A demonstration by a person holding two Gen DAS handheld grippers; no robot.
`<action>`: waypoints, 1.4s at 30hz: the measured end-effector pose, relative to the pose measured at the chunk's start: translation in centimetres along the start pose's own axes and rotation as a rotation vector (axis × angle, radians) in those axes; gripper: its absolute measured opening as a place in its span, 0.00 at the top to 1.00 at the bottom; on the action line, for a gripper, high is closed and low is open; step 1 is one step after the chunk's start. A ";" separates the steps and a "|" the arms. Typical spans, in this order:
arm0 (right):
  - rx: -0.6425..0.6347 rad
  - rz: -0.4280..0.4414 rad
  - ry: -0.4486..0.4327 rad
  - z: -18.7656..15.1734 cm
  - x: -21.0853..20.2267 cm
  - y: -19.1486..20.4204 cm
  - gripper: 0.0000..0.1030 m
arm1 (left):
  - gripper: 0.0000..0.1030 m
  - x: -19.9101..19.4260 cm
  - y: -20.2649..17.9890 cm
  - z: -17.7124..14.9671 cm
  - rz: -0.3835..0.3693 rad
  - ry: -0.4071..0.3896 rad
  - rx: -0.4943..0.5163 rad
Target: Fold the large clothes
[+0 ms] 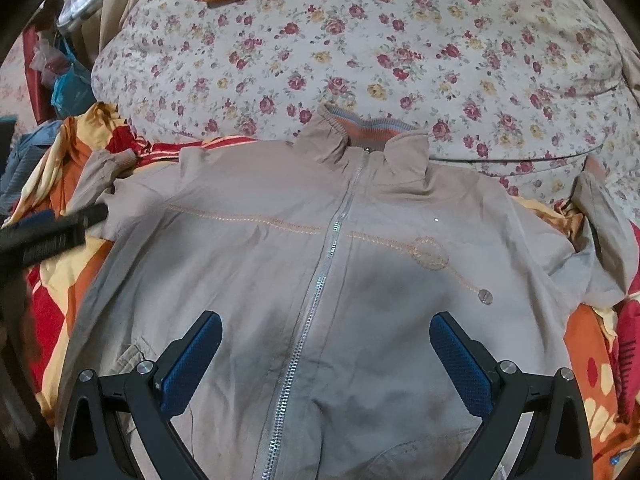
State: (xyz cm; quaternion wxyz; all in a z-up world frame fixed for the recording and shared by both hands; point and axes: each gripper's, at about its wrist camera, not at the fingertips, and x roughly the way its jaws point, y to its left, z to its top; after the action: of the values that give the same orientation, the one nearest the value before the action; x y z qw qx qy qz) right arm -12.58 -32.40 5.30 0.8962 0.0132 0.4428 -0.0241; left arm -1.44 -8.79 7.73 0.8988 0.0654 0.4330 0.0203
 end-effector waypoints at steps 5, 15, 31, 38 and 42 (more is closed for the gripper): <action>0.015 0.016 0.015 -0.1 0.1 -0.4 0.00 | 0.01 4.6 3.6 3.1 0.126 0.039 -0.033; 0.064 0.107 0.080 -0.5 1.2 -1.0 0.00 | 0.01 14.6 9.2 6.7 0.336 0.114 -0.048; 0.119 0.133 0.114 -0.7 3.6 -1.6 0.00 | 0.93 15.8 14.3 7.9 0.040 0.155 -0.215; 0.126 0.142 0.087 -0.8 2.1 -1.5 0.00 | 0.95 9.0 12.8 8.8 -0.149 0.078 -0.241; 0.135 0.136 0.078 -0.9 1.2 -1.8 0.00 | 0.95 5.8 10.0 9.7 -0.198 0.022 -0.180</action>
State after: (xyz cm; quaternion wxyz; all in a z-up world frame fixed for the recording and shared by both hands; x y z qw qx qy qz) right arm -12.69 -34.23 3.74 0.8750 0.1046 0.4727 0.0075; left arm 9.94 0.66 10.51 0.8938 -0.0588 0.4437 -0.0288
